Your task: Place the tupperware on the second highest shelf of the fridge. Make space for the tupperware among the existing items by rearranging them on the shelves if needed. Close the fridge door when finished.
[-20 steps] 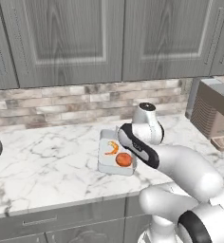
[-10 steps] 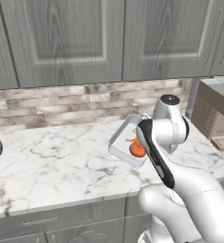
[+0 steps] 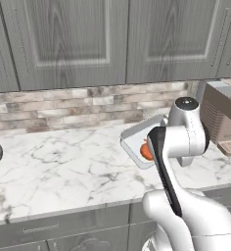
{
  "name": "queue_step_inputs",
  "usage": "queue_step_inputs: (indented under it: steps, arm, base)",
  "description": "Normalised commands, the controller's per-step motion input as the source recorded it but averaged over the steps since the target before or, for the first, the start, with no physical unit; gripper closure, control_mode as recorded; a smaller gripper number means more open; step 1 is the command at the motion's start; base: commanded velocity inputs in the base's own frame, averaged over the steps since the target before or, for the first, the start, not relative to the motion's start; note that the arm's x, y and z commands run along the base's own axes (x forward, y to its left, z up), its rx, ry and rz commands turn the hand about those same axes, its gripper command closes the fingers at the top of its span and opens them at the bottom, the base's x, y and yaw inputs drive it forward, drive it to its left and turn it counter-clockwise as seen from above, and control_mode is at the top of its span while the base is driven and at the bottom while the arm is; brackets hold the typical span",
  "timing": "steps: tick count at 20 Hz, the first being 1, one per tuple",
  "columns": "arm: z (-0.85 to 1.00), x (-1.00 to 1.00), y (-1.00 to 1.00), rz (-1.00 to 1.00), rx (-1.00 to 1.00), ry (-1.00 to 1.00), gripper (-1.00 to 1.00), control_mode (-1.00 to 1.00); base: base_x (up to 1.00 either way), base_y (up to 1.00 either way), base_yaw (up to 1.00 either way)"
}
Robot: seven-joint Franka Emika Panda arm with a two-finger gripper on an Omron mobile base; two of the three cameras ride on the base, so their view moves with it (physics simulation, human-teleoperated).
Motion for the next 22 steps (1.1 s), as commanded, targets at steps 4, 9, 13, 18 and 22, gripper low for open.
queue_step_inputs:
  steps: [4, 9, 13, 18, 22]
  arm:
    - [0.57, -0.33, -0.01, -0.13, 0.02, 0.0, 1.0, -1.0]
    - [0.32, -0.11, -0.03, -0.03, 0.0, 0.0, 1.0, -1.0]
    - [0.19, 0.0, -0.05, 0.0, 0.0, 0.0, 1.0, -1.0]
    - [0.1, 0.0, -0.04, 0.0, 0.0, 0.0, 1.0, -1.0]
    - [0.0, 0.01, 0.0, 0.0, 0.0, 0.0, 1.0, 1.0]
  base:
    - [0.0, 0.0, 0.0]
    - [0.0, 0.0, 0.0]
    - [0.0, 0.0, 0.0]
    - [0.0, 0.0, 0.0]
    - [-0.19, -0.04, 0.0]
